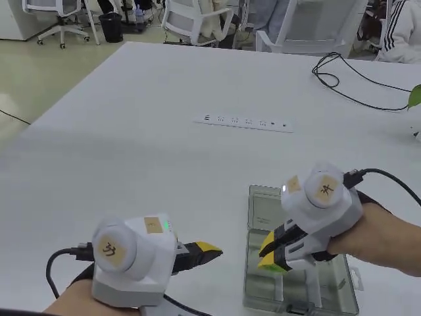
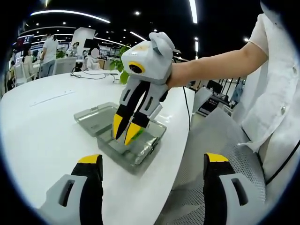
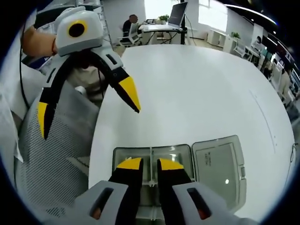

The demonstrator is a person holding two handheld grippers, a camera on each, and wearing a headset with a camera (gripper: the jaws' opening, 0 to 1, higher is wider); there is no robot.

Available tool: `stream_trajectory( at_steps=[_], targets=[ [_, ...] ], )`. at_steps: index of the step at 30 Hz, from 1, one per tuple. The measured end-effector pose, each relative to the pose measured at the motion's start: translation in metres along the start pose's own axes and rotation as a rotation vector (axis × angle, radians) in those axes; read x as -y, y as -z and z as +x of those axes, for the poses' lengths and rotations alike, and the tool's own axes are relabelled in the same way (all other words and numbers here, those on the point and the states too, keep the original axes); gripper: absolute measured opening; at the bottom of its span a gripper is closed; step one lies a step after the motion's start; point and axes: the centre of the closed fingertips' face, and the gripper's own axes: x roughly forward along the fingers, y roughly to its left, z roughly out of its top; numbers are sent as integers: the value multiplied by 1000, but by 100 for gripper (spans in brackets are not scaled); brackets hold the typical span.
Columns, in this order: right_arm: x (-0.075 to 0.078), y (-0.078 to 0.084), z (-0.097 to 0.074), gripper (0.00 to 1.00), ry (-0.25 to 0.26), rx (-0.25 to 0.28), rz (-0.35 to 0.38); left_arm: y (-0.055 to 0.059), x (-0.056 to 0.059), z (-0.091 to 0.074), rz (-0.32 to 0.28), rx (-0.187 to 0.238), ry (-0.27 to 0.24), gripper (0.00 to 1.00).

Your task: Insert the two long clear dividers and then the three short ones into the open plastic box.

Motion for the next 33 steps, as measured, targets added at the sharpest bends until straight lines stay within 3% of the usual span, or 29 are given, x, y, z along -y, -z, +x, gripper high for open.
stream_trajectory(
  at_steps=[9,16,24,33],
  targets=[
    [1,-3,-26,23,20,71,48,-2,0,-1,8,-4,-4,90],
    [-1,8,-50,31,36,90,49,-2,-1,-3,11,-7,-8,90],
    [-5,35,-72,38,56,75,65,-2,-1,-5,7,-5,-11,91],
    [-11,83,-93,44,77,25,109,-2,-1,-7,6,-11,-13,91]
  ],
)
